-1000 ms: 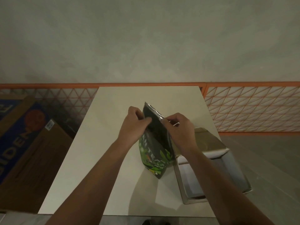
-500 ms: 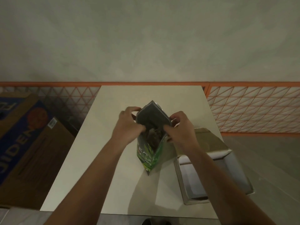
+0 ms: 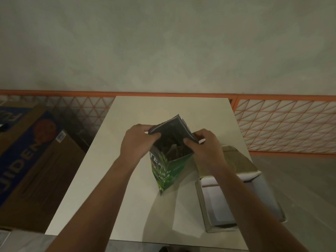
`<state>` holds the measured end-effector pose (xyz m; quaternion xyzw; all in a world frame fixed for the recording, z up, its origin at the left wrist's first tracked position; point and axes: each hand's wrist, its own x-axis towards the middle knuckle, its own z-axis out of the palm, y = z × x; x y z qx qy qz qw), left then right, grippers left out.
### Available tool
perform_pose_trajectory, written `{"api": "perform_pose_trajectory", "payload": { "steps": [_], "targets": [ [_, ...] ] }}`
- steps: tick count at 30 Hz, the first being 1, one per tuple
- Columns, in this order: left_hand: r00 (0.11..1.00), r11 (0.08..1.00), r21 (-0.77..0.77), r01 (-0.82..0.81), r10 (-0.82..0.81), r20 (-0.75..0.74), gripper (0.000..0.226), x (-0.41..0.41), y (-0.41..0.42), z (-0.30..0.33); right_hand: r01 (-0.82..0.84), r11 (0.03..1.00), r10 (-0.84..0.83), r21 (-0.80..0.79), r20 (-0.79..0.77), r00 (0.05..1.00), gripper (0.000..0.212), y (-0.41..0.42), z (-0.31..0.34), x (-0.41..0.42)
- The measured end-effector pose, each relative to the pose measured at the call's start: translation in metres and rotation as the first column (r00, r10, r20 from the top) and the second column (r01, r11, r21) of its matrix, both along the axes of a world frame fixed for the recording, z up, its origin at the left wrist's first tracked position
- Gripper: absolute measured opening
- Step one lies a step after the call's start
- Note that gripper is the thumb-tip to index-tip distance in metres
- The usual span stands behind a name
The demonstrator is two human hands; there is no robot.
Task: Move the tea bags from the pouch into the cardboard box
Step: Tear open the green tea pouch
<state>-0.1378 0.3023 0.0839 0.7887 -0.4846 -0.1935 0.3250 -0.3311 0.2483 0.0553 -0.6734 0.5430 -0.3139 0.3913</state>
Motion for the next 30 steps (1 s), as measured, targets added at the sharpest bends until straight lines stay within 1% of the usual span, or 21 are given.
{"api": "perform_pose_trajectory", "payload": {
  "steps": [1,3,6,9,11,12,14,17,19,21,24,27,28,30],
  "targets": [
    [1.0,1.0,-0.006,-0.015,0.015,0.011,0.022,-0.001,-0.002,0.0,0.017,1.0,-0.017,-0.025,-0.019,1.0,0.017,0.0,0.001,0.001],
    [0.998,0.999,-0.046,-0.025,0.028,0.049,0.031,-0.004,-0.005,-0.001,0.026,0.997,-0.03,-0.075,-0.05,0.998,0.017,0.0,0.004,0.002],
    [0.987,0.987,-0.156,-0.051,0.073,0.14,0.03,-0.003,-0.006,-0.002,0.036,0.99,-0.046,-0.139,-0.067,0.997,0.013,-0.001,0.009,0.0],
    [0.974,0.944,-0.315,-0.101,0.159,0.162,0.029,0.004,-0.007,0.0,0.106,0.969,-0.115,-0.224,-0.027,0.993,0.014,-0.001,0.007,-0.005],
    [0.973,0.92,-0.382,-0.088,0.162,0.166,0.028,0.002,-0.007,0.002,0.147,0.953,-0.148,-0.266,0.016,0.989,0.016,0.003,0.003,-0.004],
    [0.972,0.914,-0.401,-0.068,0.152,0.181,0.026,-0.002,-0.007,0.001,0.159,0.953,-0.155,-0.259,0.036,0.987,0.015,0.005,0.0,-0.003],
    [0.976,0.914,-0.404,-0.029,0.114,0.188,0.023,-0.007,-0.005,-0.006,0.146,0.966,-0.142,-0.212,0.032,0.989,0.013,0.006,-0.006,-0.002],
    [0.992,0.945,-0.326,0.005,0.036,0.121,0.023,-0.007,-0.003,-0.023,0.081,0.989,-0.087,-0.12,-0.05,0.995,0.01,0.007,-0.017,-0.005],
    [0.992,0.958,-0.283,0.053,-0.018,0.122,0.027,-0.009,0.001,-0.033,0.082,0.994,-0.087,-0.077,-0.067,0.994,0.01,0.008,-0.025,-0.006],
    [0.992,0.957,-0.285,0.045,-0.009,0.125,0.032,-0.014,0.007,-0.04,0.089,0.994,-0.093,-0.065,-0.072,0.993,0.01,0.009,-0.031,-0.005],
    [0.996,0.926,-0.375,-0.044,0.067,0.05,0.026,-0.018,0.018,-0.046,0.1,0.991,-0.107,-0.084,-0.077,0.991,0.012,0.009,-0.033,-0.007],
    [0.994,0.898,-0.429,-0.092,0.107,0.012,0.02,-0.016,0.016,-0.046,0.123,0.987,-0.129,-0.099,-0.054,0.99,0.023,0.01,-0.033,-0.008],
    [0.993,0.894,-0.436,-0.104,0.118,0.005,0.02,-0.015,0.013,-0.046,0.141,0.982,-0.148,-0.129,-0.049,0.988,0.027,0.011,-0.034,-0.008],
    [0.991,0.889,-0.441,-0.119,0.132,0.0,0.021,-0.015,0.008,-0.046,0.147,0.95,-0.175,-0.275,-0.078,0.981,0.028,0.014,-0.035,-0.007]
  ]
}}
